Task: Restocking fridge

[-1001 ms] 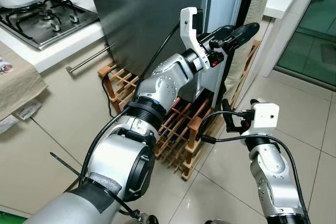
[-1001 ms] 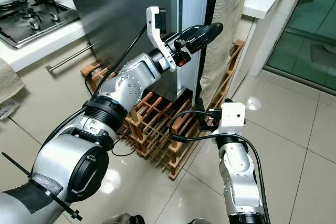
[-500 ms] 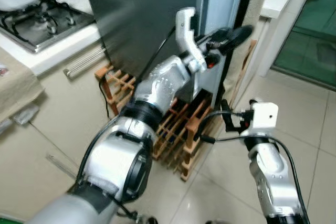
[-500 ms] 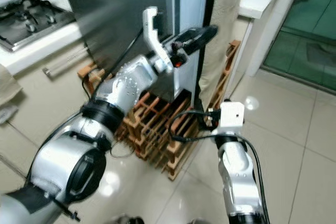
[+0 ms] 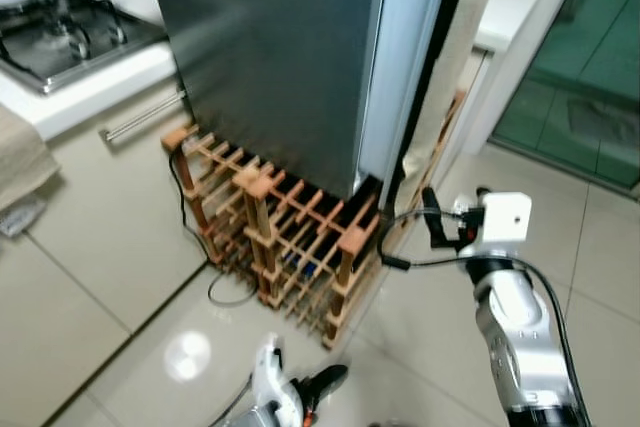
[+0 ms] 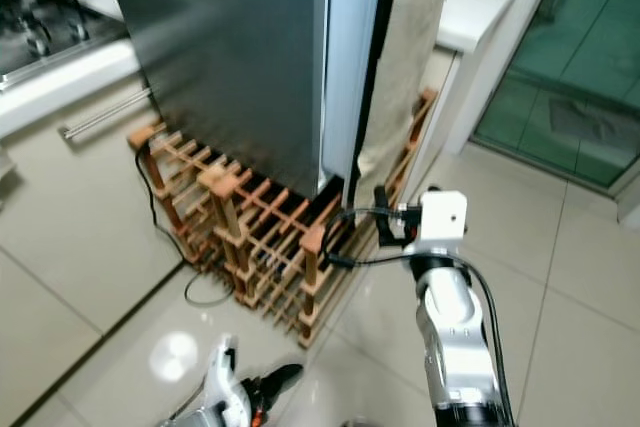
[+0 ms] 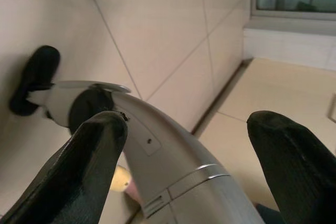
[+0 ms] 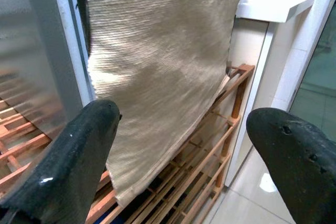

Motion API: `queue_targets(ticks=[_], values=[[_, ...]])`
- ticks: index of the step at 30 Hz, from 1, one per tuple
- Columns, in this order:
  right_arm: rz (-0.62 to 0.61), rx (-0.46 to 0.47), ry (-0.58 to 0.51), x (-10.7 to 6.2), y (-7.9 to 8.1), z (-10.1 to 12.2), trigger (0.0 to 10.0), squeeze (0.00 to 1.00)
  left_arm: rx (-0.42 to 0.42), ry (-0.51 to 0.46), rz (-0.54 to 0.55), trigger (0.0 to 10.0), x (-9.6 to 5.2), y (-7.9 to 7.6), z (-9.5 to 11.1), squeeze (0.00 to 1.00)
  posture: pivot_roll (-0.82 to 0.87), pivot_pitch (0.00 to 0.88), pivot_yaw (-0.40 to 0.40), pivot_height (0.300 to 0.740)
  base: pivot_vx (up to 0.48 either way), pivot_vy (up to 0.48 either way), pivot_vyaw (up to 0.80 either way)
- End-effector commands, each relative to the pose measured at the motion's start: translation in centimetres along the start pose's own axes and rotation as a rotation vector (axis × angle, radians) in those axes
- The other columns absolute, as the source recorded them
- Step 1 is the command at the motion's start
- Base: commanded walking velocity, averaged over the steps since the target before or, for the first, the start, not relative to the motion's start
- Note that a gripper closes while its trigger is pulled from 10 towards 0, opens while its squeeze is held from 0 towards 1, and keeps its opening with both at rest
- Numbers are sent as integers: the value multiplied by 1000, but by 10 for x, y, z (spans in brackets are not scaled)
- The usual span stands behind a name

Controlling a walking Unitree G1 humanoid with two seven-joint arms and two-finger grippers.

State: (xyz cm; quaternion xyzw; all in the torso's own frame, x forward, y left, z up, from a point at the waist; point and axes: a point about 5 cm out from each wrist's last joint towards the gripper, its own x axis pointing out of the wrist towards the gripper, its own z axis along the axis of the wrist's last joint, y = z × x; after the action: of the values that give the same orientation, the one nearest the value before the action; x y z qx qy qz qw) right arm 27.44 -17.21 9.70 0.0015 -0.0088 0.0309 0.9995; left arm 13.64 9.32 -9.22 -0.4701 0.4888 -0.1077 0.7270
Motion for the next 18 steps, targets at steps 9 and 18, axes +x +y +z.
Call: queue_targets(ticks=[9,18], values=[[-6,5,-7,0,-1,2,10000,0,789,-174,-1303,10000,-2,-453,22,0,-228,36,101,740,0,0,0],[-6,5,-7,0,-1,2,10000,0,789,-174,-1303,10000,-2,-453,22,0,-228,36,101,740,0,0,0]])
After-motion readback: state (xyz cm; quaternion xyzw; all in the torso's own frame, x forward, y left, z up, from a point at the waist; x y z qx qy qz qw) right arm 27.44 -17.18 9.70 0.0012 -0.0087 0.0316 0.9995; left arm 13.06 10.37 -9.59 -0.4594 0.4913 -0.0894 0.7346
